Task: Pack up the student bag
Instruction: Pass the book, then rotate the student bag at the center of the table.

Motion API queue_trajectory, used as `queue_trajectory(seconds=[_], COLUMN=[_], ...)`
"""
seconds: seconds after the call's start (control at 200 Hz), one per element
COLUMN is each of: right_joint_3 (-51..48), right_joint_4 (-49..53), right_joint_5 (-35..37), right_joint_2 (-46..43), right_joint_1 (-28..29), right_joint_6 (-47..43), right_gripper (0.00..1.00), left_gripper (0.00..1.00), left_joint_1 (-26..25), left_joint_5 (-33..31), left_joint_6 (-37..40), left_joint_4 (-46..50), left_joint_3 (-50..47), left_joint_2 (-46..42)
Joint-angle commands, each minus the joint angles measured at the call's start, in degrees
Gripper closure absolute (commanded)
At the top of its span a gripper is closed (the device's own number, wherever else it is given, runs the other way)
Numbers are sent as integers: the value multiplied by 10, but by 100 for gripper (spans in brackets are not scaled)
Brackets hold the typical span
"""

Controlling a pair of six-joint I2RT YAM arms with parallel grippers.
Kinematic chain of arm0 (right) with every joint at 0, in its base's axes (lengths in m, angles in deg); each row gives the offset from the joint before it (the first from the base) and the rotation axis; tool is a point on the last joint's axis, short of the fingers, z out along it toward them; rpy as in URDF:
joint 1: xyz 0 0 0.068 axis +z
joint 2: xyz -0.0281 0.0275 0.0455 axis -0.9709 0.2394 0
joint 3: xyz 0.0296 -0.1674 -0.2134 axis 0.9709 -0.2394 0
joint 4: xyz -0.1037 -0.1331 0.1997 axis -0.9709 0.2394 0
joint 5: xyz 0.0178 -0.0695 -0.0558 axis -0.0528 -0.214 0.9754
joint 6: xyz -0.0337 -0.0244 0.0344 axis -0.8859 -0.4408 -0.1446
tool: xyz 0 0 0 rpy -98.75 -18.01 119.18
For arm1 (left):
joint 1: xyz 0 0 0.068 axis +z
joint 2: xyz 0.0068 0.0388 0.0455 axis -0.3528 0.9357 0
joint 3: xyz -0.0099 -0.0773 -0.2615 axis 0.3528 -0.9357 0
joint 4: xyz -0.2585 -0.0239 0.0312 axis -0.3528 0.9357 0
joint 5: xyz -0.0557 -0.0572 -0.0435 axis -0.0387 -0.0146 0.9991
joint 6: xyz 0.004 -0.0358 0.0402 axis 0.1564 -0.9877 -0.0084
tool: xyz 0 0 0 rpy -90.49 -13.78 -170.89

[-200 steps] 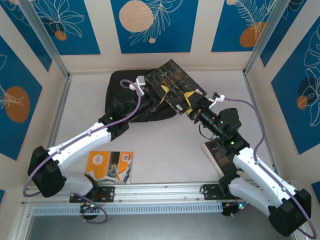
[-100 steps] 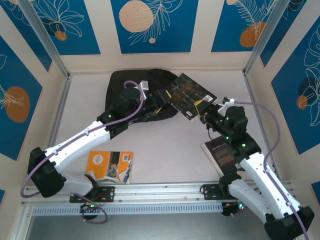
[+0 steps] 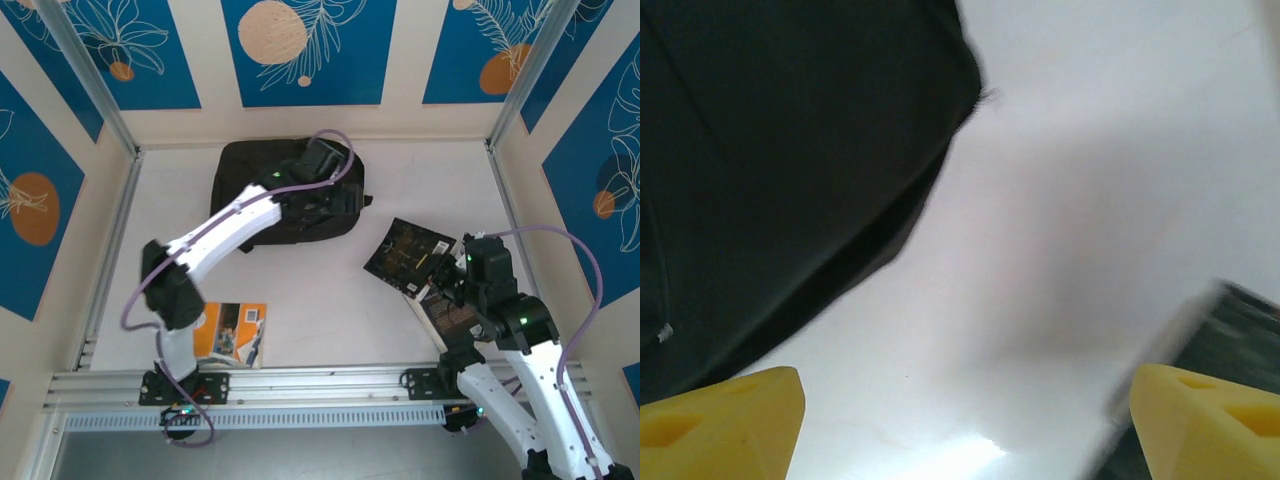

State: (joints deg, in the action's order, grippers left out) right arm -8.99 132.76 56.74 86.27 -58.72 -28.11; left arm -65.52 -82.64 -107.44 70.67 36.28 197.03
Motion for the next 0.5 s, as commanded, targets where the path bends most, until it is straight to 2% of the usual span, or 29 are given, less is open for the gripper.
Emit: queue_trajectory(seconds=[0.0,0.14,0.235,0.31,0.37,0.495], right_joint_3=[23,9,1,-3,-6,-11], right_joint_4=[20,40,44,45,40,21], right_joint_5=[9,10,-4,-13,-23,-46], right_joint_2=[-29,-62,-70,-70,-69,-68], right_joint_1=[-4,-6,-8,-8,-9,-8], right_joint_6=[-32,-17,-12,-8,-2,4], right_gripper=[100,100,100,100,100,100], left_gripper=[15,15,17,23,37,80], left_joint_1=[0,3,16,26,32,39], left_joint_5=[-74,-141,-125,-100,-89,-82], left_joint_6=[79,111,108,96,94,100], left_joint_4=[76,74,61,49,42,16], left_joint_3=[80,124,129,128,126,87], left_joint_2=[55,129,158,169,170,143])
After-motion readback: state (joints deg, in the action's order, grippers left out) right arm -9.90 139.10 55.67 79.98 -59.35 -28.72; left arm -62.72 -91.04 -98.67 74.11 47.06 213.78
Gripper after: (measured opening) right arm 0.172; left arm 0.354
